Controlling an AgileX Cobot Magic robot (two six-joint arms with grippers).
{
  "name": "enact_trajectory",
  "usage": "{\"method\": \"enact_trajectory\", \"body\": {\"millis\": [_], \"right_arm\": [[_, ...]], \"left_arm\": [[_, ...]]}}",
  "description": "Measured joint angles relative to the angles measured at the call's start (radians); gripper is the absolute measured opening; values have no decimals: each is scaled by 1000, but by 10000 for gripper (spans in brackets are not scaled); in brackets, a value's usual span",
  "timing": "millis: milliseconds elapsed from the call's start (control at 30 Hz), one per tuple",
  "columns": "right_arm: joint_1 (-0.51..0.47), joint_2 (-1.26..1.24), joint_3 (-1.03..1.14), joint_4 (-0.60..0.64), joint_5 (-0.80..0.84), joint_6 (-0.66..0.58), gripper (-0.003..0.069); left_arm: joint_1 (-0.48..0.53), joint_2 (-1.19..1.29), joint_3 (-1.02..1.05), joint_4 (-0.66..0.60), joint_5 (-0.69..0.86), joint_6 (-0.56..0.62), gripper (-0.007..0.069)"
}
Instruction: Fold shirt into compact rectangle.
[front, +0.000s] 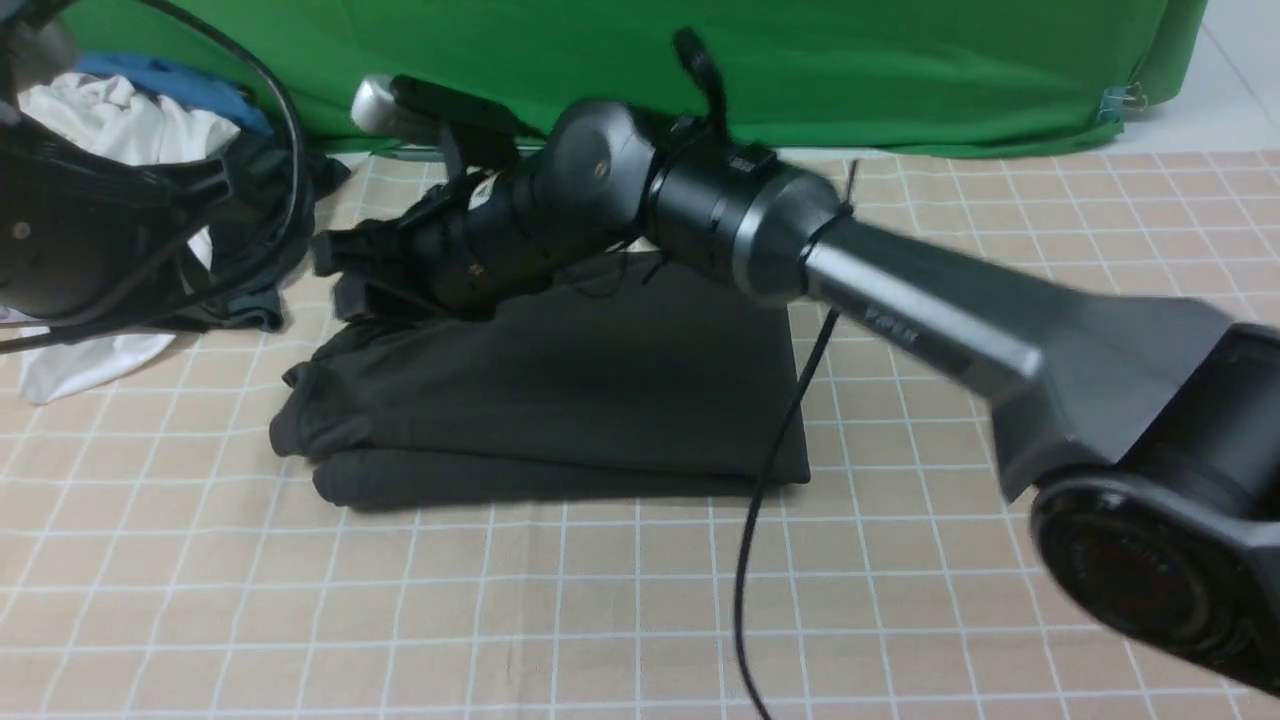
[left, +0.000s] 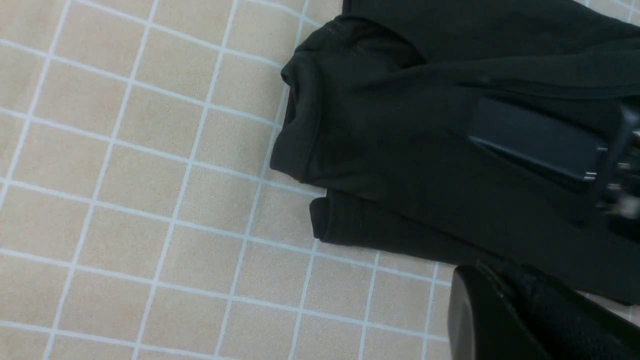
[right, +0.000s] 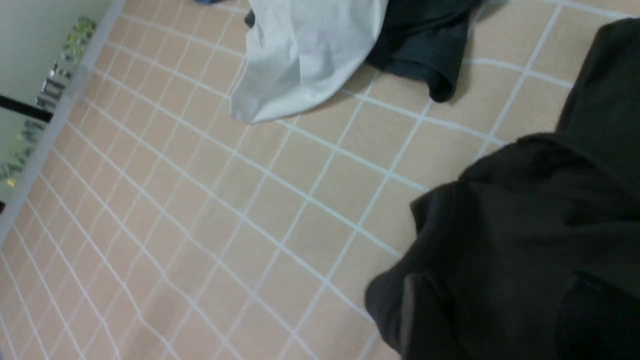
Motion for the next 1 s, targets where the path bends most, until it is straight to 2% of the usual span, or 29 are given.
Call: {"method": "enact_trajectory", "body": {"millis": [100, 200, 267, 433, 533, 700, 833, 1000], "right_arm": [[-86, -69, -33, -48, 175, -77, 283], [-182, -145, -58, -88, 313, -105, 120], [-241, -193, -61, -111, 385, -121, 48], [-328, -257, -56, -198, 500, -130, 35], [-359, -302, -6, -256, 520, -153, 35], [-362, -371, 100, -267, 532, -207, 35], [-362, -392, 140, -267, 534, -230, 35], [-362, -393, 170, -267, 536, -252, 35]], "left_arm": [[0, 2, 0, -21, -19, 0, 52], [0, 36, 0, -80, -43, 8, 52], [0, 79, 0, -118, -52, 39, 52], [0, 219, -5, -143, -82, 78, 52], [0, 324, -36, -89, -86, 65, 52], [0, 446, -122, 39, -169, -1, 59], [16, 522, -179, 96, -211, -54, 114], [68, 632, -231, 109, -221, -74, 267]]}}
